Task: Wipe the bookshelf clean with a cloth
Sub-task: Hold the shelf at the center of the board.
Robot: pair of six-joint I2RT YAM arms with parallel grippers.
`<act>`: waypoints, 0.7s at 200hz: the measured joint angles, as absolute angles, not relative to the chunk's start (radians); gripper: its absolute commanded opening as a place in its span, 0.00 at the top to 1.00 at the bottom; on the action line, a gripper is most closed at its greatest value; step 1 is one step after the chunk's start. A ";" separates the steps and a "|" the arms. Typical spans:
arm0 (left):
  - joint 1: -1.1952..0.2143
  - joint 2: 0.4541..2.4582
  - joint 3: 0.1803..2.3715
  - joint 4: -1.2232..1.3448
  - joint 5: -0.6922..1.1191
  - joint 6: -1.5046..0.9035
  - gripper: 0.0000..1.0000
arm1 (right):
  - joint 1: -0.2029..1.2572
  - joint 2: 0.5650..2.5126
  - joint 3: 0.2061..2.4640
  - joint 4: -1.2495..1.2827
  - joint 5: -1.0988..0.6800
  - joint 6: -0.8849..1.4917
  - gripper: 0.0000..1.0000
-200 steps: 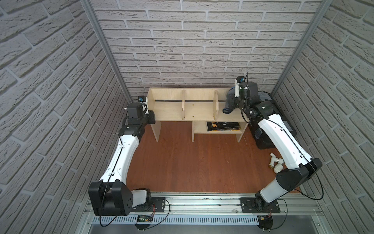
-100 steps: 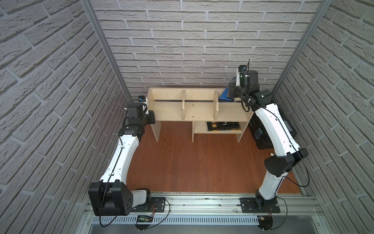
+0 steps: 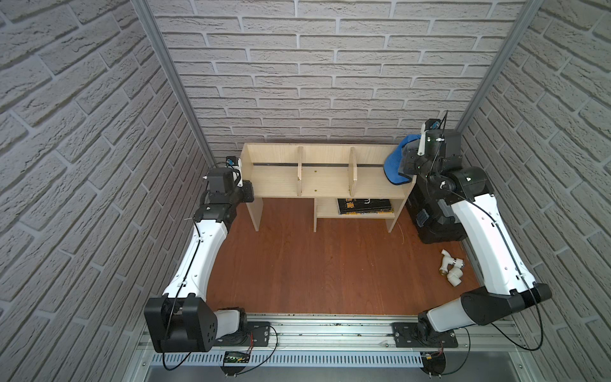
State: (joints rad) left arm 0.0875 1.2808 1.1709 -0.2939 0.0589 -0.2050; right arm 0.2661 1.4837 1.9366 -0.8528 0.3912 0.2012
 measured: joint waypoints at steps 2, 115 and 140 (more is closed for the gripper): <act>0.088 1.281 1.171 -0.294 0.059 -0.205 1.00 | 0.277 1.482 1.942 -0.855 0.393 0.201 0.97; 0.088 1.281 1.171 -0.294 0.059 -0.205 1.00 | 0.509 1.765 2.114 -0.789 0.256 0.248 0.97; 0.088 1.281 1.171 -0.292 0.060 -0.205 1.00 | 0.542 1.676 1.954 -0.688 0.301 0.247 0.97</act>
